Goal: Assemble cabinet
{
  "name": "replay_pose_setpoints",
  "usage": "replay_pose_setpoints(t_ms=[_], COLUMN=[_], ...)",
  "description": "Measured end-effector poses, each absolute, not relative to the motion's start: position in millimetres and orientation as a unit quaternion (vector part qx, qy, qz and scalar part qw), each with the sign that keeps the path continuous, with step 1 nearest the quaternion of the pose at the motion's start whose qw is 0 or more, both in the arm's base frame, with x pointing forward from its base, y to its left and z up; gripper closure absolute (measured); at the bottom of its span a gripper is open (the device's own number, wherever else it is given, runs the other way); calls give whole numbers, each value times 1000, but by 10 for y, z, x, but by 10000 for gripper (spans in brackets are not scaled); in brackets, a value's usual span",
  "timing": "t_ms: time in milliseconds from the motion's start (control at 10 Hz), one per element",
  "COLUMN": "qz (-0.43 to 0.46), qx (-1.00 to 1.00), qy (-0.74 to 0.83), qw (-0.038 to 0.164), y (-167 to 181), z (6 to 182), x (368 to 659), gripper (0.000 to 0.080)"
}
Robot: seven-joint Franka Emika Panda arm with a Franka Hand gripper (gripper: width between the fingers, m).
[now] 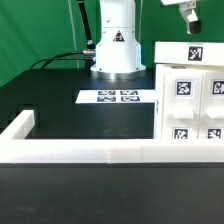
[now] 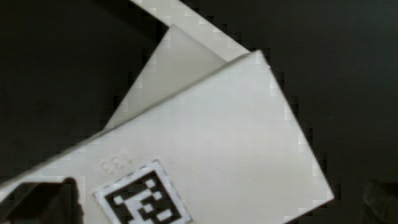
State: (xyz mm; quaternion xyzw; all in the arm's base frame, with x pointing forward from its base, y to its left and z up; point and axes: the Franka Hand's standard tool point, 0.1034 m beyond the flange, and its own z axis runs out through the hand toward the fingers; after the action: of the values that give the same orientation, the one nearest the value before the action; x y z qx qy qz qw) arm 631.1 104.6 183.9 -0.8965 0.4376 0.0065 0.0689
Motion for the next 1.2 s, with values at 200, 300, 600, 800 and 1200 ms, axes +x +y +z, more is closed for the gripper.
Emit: replay_pose_setpoints(t_ms=[200, 300, 600, 800, 1200], qz=[1, -6, -23, -15, -10], qx=[-929, -951, -994, -998, -984], qy=[364, 303, 103, -58, -178], qw=[69, 61, 42, 26, 17], y=[1040, 1028, 1016, 996, 946], z=[1838, 1837, 1833, 1814, 1795], x=[6312, 6310, 6302, 6267, 6261], gripper=[2, 2, 2, 2, 2])
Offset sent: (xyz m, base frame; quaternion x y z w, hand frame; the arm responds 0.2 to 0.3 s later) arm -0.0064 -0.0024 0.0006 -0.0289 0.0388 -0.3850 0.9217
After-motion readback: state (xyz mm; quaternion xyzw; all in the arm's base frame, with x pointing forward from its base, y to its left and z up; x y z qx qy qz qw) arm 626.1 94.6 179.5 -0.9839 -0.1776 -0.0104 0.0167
